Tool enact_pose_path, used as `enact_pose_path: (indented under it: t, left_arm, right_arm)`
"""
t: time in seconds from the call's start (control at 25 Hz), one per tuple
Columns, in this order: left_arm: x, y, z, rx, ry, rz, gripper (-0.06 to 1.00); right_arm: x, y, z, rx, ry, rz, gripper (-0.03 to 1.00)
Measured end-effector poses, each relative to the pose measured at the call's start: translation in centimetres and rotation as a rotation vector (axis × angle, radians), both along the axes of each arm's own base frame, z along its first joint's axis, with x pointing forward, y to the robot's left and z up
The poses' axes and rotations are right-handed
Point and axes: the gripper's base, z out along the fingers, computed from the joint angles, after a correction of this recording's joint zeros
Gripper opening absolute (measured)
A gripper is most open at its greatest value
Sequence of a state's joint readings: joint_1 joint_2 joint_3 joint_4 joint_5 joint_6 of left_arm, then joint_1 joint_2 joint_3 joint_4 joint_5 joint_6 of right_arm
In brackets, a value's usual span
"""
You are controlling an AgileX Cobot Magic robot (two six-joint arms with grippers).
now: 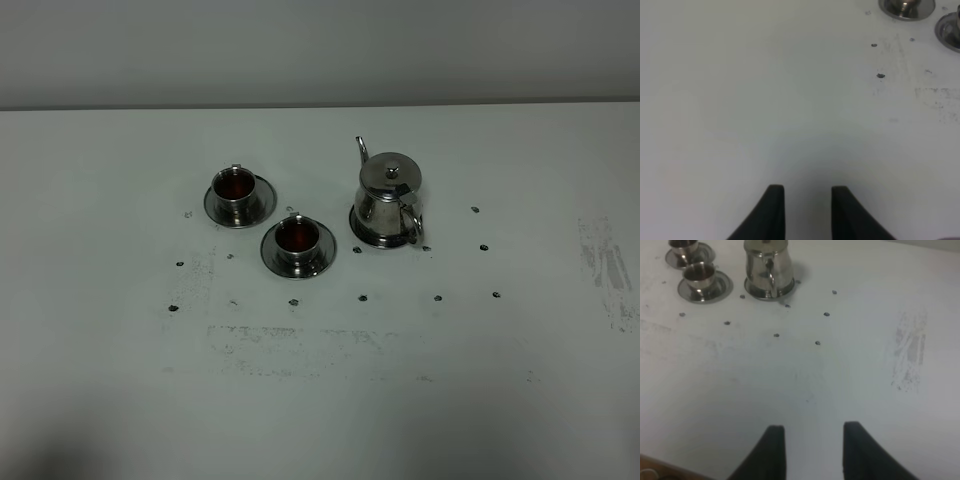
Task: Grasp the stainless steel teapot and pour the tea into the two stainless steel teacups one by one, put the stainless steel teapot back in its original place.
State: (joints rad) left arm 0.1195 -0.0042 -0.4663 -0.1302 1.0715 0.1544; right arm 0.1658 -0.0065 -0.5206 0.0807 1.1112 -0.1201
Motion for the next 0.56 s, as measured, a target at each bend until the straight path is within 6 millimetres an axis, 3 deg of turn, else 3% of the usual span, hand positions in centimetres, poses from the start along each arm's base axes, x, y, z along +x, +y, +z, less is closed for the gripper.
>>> enact_pose_path:
  t: [0.56]
  left_arm:
    - [0.00, 0.00, 0.00, -0.001, 0.000, 0.001, 0.28]
  right_arm:
    - [0.00, 0.00, 0.01, 0.001, -0.001, 0.000, 0.27]
